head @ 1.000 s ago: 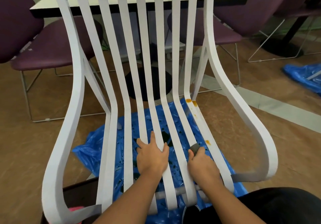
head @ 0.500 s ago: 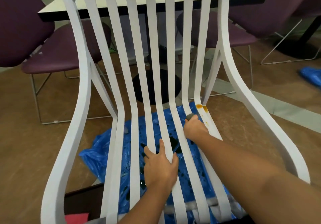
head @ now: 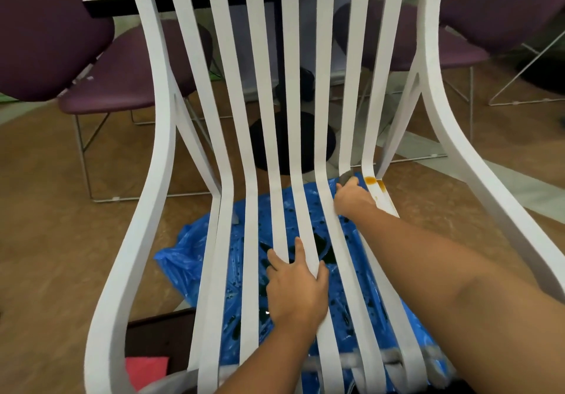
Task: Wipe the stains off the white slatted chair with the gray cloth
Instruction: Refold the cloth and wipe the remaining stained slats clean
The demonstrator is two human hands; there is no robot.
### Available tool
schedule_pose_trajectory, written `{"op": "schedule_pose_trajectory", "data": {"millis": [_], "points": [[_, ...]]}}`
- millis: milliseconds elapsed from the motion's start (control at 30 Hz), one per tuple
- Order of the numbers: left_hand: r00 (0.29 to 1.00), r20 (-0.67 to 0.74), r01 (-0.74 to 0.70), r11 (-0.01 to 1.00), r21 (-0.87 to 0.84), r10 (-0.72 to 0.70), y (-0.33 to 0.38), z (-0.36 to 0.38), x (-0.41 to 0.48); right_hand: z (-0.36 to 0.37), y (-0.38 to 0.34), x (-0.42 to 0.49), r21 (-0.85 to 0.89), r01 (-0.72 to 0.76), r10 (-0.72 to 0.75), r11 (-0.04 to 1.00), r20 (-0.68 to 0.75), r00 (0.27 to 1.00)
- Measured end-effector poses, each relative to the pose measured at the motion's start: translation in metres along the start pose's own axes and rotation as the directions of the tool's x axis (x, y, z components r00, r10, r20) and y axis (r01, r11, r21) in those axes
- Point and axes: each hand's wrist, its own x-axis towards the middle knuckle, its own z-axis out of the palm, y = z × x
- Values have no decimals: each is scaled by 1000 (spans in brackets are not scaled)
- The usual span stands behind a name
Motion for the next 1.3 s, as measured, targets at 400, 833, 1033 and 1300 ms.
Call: {"op": "schedule_pose_trajectory", "data": {"millis": [400,833,1033,1300], "points": [[997,80,25,999,-41,-21,-2,-11,-5,16,73,-130,-88,68,-75,994,-84,994],[952,169,-263,965,11,257,-32,-79,-38,-68,95,-168,271,111,-111,956,-19,994],[940,271,2,790,-612,208,-6,-99,-59,-98,101,-209,913,-202,-241,355,298,924],[953,263,210,302,-930,147,24,-111,-71,-89,86,-245,835,-142,-370,532,380,848]]}}
